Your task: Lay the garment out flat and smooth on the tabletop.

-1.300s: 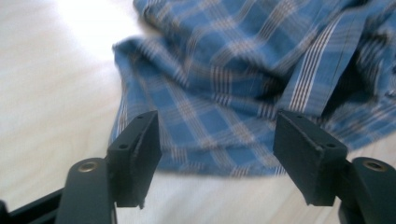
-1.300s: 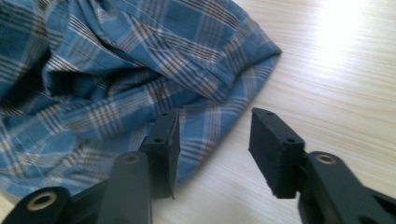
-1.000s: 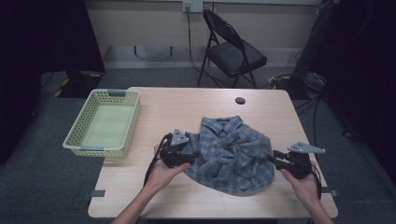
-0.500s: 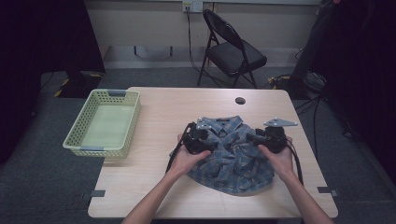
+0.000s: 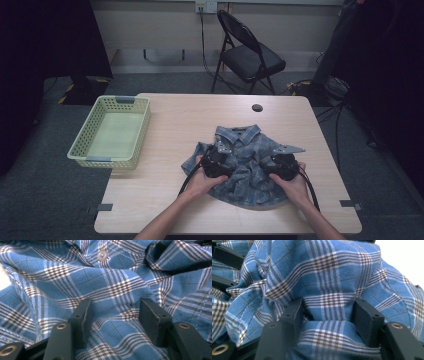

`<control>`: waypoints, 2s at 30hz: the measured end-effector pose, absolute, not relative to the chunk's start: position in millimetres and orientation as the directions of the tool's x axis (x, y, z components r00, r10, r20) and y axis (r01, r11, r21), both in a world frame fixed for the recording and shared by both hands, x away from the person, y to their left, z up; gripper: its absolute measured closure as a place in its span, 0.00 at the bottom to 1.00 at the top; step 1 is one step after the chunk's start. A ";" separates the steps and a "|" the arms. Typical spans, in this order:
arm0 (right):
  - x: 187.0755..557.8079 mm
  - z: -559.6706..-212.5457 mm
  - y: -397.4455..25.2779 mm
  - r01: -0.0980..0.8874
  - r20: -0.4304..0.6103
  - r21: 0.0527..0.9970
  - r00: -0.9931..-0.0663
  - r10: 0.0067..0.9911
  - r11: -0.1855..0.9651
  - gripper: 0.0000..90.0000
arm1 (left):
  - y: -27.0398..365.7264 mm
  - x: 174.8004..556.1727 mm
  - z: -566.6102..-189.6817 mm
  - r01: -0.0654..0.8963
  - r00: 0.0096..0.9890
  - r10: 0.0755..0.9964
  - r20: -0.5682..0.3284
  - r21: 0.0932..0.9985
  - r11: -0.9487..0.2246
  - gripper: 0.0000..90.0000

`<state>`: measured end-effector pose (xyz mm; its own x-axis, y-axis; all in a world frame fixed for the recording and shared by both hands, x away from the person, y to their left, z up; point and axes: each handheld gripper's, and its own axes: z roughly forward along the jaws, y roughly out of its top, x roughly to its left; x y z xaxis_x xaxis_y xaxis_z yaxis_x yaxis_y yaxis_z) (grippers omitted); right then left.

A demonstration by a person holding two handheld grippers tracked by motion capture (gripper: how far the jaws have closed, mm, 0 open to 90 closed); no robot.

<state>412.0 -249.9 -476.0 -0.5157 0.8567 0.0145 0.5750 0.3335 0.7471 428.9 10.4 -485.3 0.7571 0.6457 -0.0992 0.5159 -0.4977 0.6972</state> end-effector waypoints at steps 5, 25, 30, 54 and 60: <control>393.2 -480.1 -249.9 0.563 0.018 0.750 -0.542 0.840 0.347 0.49 | 14.8 408.3 -484.8 0.489 0.782 0.618 -0.076 0.690 -0.533 0.50; 326.4 -482.3 -246.7 0.527 0.020 0.762 -0.599 0.801 0.375 0.49 | 19.1 382.3 -428.5 0.431 0.809 0.559 -0.183 0.831 -0.353 0.46; 325.0 -480.8 -245.4 0.507 -0.009 0.765 -0.608 0.794 0.397 0.49 | -19.3 395.3 -438.9 0.430 0.830 0.526 -0.189 0.816 -0.386 0.43; 354.2 -419.6 -302.2 0.471 0.112 0.857 -0.567 0.816 0.210 0.61 | -21.6 367.2 -480.3 0.358 0.868 0.497 0.013 0.676 -0.644 0.57; 400.9 -442.6 -302.0 0.588 0.177 0.785 -0.516 0.838 0.196 0.58 | -17.7 368.7 -481.3 0.363 0.872 0.489 -0.009 0.683 -0.634 0.56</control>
<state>400.9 -302.0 -442.6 -0.5155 0.8385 0.1768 0.5879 0.1960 0.7848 368.7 -17.7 -481.3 0.8722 0.4890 -0.0089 0.3625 -0.6342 0.6829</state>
